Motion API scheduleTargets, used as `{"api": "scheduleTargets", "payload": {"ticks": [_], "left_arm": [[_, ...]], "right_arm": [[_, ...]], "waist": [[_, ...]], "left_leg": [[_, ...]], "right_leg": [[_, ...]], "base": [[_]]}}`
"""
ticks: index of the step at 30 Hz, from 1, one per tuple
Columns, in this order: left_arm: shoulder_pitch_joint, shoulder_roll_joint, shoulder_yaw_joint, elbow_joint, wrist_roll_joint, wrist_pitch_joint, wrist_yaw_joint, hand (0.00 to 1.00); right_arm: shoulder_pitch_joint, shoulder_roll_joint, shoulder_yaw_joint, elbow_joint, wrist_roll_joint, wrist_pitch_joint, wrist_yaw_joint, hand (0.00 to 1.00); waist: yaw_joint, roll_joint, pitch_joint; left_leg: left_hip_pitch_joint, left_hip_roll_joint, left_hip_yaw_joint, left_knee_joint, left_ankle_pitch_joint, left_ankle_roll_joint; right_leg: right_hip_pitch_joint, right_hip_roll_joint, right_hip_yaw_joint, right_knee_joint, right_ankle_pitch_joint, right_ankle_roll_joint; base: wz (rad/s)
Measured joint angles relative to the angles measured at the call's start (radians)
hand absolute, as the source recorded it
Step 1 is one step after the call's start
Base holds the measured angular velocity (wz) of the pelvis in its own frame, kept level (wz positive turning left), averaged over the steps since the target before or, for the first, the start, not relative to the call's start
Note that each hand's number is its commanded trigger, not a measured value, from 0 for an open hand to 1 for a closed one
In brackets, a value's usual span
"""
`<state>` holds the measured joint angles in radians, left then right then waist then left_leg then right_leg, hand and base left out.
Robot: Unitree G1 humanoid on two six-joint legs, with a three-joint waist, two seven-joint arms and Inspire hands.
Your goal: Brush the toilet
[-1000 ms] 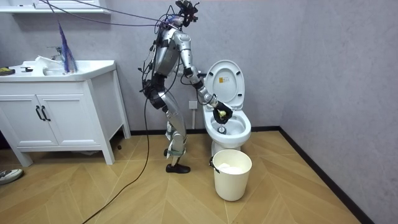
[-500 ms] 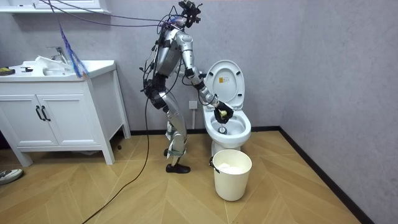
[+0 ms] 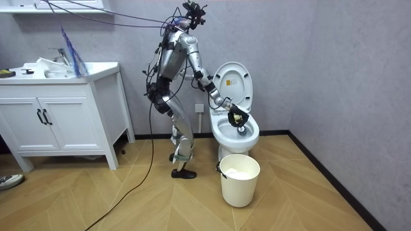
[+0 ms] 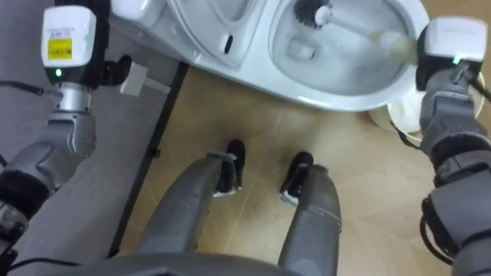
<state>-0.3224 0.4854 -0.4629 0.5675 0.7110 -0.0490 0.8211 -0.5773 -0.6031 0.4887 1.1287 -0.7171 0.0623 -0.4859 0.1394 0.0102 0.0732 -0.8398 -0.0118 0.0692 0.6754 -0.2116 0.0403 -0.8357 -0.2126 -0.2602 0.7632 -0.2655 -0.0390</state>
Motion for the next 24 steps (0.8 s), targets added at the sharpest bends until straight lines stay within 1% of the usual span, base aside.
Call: {"api": "scheduleTargets", "payload": {"ticks": [3,4,6,7,8,9,10,11,12,13,14,17,20,24], "left_arm": [[-0.001,0.0,0.003,0.0,0.007,-0.001,-0.009,0.0],[0.006,-0.001,0.003,0.001,0.012,0.0,-0.014,0.0],[0.009,-0.004,0.003,-0.001,0.024,-0.001,-0.024,0.0],[0.012,-0.004,0.004,-0.003,0.026,0.0,-0.027,0.0],[0.024,-0.003,0.006,-0.014,0.026,0.0,-0.027,0.0],[0.032,-0.003,0.012,-0.023,0.027,0.0,-0.027,0.0],[0.054,-0.002,0.018,-0.041,0.026,-0.002,-0.027,0.0],[0.067,-0.006,0.017,-0.044,0.023,-0.002,-0.024,0.0],[0.072,-0.009,0.017,-0.044,0.02,-0.002,-0.023,0.0],[0.086,-0.011,0.016,-0.044,0.015,-0.003,-0.024,0.0],[0.101,-0.01,0.016,-0.043,0.01,-0.005,-0.024,0.0],[0.122,-0.011,0.015,-0.047,0.007,-0.006,-0.025,0.0],[0.165,-0.019,0.018,-0.052,0.006,-0.005,-0.007,0.0],[0.176,-0.02,0.018,-0.059,-0.01,-0.01,-0.004,0.0]], "right_arm": [[0.024,0.006,0.001,-0.034,-0.057,0.006,-0.018,1.0],[0.051,0.015,0.001,-0.067,-0.086,0.012,-0.018,1.0],[0.111,0.023,0.009,-0.128,-0.143,0.028,-0.014,1.0],[0.154,0.033,0.01,-0.172,-0.186,0.043,-0.008,1.0],[0.195,0.047,0.018,-0.217,-0.202,0.068,0.012,1.0],[0.216,0.051,0.018,-0.243,-0.213,0.08,0.024,1.0],[0.258,0.058,0.018,-0.302,-0.226,0.106,0.045,1.0],[0.294,0.059,0.017,-0.352,-0.226,0.129,0.062,1.0],[0.312,0.059,0.017,-0.385,-0.226,0.142,0.072,1.0],[0.345,0.058,0.015,-0.438,-0.227,0.163,0.095,1.0],[0.376,0.059,0.013,-0.492,-0.237,0.182,0.12,1.0],[0.439,0.057,-0.001,-0.605,-0.24,0.211,0.171,1.0],[0.501,0.05,-0.003,-0.717,-0.249,0.244,0.233,1.0],[0.519,0.049,-0.01,-0.773,-0.27,0.258,0.294,1.0]], "waist": [[-0.001,-0.003,-0.0003],[-0.001,-0.003,-0.0005],[0.003,0.003,-0.0021],[0.004,0.006,-0.0026],[0.004,0.011,-0.0056],[0.004,0.013,-0.0065],[0.001,0.019,-0.0099],[-0.003,0.028,-0.0159],[-0.003,0.035,-0.0194],[-0.003,0.044,-0.024],[-0.006,0.05,-0.0276],[-0.011,0.055,-0.0291],[-0.023,0.06,-0.0321],[-0.031,0.062,-0.0335]], "left_leg": [[0.005,0.0,0.0,-0.001,0.0,0.0],[0.015,0.0,-0.001,-0.003,0.0,0.0],[0.025,0.006,-0.008,-0.01,-0.001,0.0],[0.029,0.007,-0.016,-0.016,0.0,-0.001],[0.03,0.01,-0.023,-0.017,-0.001,-0.003],[0.03,0.015,-0.024,-0.016,-0.003,-0.004],[0.03,0.015,-0.025,-0.02,-0.003,-0.005],[0.03,0.018,-0.026,-0.023,-0.003,-0.005],[0.032,0.023,-0.026,-0.026,-0.003,-0.005],[0.043,0.031,-0.025,-0.034,-0.003,-0.005],[0.057,0.032,-0.024,-0.041,-0.004,-0.007],[0.079,0.037,-0.026,-0.055,-0.008,-0.013],[0.099,0.047,-0.024,-0.061,-0.014,-0.024],[0.107,0.056,-0.024,-0.06,-0.017,-0.03]], "right_leg": [[0.007,0.006,0.0,-0.002,0.002,0.0],[0.018,0.007,-0.002,-0.008,0.002,0.0],[0.039,0.011,-0.02,-0.027,0.005,-0.001],[0.051,0.019,-0.028,-0.044,0.009,-0.001],[0.061,0.027,-0.038,-0.06,0.014,-0.003],[0.065,0.03,-0.042,-0.066,0.016,-0.004],[0.068,0.033,-0.044,-0.076,0.019,-0.004],[0.071,0.037,-0.044,-0.085,0.022,-0.002],[0.075,0.041,-0.044,-0.092,0.025,-0.001],[0.088,0.048,-0.046,-0.108,0.03,-0.001],[0.104,0.056,-0.046,-0.122,0.034,-0.001],[0.13,0.071,-0.046,-0.145,0.036,-0.004],[0.145,0.084,-0.04,-0.157,0.035,-0.008],[0.154,0.093,-0.04,-0.156,0.033,-0.014]], "base": [[0.0],[0.0],[0.02],[0.03],[0.0],[-0.05],[-0.06],[-0.05],[-0.07],[-0.11],[-0.12],[-0.06],[-0.09],[-0.03]]}}
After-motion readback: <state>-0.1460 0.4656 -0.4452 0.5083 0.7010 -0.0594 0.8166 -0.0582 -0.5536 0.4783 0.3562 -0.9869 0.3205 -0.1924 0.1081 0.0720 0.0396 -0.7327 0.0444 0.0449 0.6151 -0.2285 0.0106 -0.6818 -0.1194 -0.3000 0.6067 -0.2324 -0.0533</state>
